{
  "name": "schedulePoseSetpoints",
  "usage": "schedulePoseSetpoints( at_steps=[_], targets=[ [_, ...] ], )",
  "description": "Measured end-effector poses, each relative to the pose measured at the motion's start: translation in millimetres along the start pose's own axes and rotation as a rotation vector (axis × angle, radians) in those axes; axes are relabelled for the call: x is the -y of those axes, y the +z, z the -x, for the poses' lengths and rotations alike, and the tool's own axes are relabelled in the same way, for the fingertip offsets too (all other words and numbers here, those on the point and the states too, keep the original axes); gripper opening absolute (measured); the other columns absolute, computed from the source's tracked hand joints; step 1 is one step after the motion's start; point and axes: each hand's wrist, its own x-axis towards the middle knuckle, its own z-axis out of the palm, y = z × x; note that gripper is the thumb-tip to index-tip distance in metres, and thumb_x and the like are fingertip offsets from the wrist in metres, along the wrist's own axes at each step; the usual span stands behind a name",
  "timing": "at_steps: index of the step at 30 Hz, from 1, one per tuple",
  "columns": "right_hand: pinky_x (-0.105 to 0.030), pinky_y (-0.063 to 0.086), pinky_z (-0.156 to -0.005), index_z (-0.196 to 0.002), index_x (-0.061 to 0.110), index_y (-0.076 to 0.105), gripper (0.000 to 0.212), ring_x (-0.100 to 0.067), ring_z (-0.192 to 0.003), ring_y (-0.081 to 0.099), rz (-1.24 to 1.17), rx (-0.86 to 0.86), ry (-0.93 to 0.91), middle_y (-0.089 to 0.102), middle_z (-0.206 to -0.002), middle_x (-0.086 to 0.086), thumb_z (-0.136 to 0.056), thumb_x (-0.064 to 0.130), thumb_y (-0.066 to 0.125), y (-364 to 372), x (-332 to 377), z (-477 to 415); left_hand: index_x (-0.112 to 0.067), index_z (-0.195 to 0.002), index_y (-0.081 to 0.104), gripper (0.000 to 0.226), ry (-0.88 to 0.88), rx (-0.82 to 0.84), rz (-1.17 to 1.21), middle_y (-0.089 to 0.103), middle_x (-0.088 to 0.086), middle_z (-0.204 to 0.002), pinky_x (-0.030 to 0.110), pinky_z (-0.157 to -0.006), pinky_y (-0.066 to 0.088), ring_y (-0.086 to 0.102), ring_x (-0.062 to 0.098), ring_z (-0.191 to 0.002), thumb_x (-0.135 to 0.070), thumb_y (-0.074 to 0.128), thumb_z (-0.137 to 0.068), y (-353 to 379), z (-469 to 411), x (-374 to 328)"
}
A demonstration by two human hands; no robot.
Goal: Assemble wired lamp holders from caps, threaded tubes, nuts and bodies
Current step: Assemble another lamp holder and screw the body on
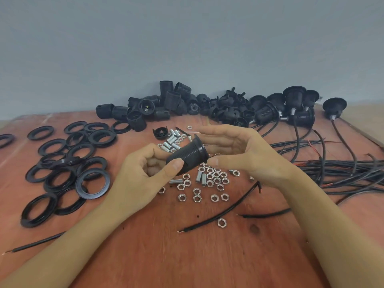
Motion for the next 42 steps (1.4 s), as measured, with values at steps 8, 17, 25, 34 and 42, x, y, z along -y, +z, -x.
schedulePoseSetpoints(
  at_steps=[8,17,25,34,42],
  targets=[
    [-0.030,0.054,-0.090,-0.127,0.012,0.061,0.062,-0.023,-0.111,0.067,0.022,0.053,0.040,0.068,-0.125,-0.005,-0.068,0.003,0.077,-3.1,0.6,0.7,-0.024,-0.060,0.063,0.021,-0.159,0.078,0.133,0.065,0.012,-0.055,0.014,-0.036,0.024,0.032,0.005,-0.029,-0.039,0.066,-0.075,-2.4,-3.6,-4.4],
    [-0.015,0.045,-0.044,-0.082,0.029,0.074,0.039,-0.027,-0.052,0.069,0.198,-0.128,0.120,0.068,-0.057,-0.004,-0.081,0.062,0.053,20.2,-3.8,-4.0,-0.042,-0.091,0.058,0.036,0.155,0.014,-0.278,0.071,-0.012,-0.080,0.018,-0.051,0.043,0.055,0.006,-0.050,-0.054,0.079,-0.064,-5.5,3.2,8.0],
    [-0.013,0.040,-0.043,-0.066,0.021,0.077,0.064,-0.015,-0.043,0.060,0.187,-0.221,0.118,0.064,-0.049,-0.013,-0.087,0.068,0.039,24.9,-10.4,-8.6,-0.042,-0.087,0.059,0.028,0.181,-0.055,-0.193,0.072,-0.010,-0.080,0.022,-0.046,0.040,0.052,0.016,-0.044,-0.050,0.077,-0.067,-4.7,0.4,7.8],
    [-0.016,0.039,-0.042,-0.061,0.000,0.062,0.060,-0.009,-0.036,0.048,0.265,-0.287,0.112,0.056,-0.042,-0.004,-0.097,0.046,0.050,33.2,-18.6,-8.8,-0.033,-0.089,0.058,0.035,0.187,-0.090,-0.226,0.064,0.005,-0.059,0.028,-0.043,0.035,0.044,0.032,-0.043,-0.052,0.078,-0.066,-6.0,-0.2,7.1],
    [-0.036,0.053,-0.046,-0.097,0.014,0.075,0.021,-0.035,-0.056,0.067,0.250,-0.261,0.049,0.072,-0.077,-0.013,-0.093,-0.001,0.060,31.4,-18.0,-8.9,-0.036,-0.089,0.058,0.037,0.166,-0.055,-0.351,0.064,-0.004,-0.056,0.013,-0.047,0.036,0.045,0.009,-0.040,-0.053,0.079,-0.065,-6.8,2.7,4.0]
  ],
)
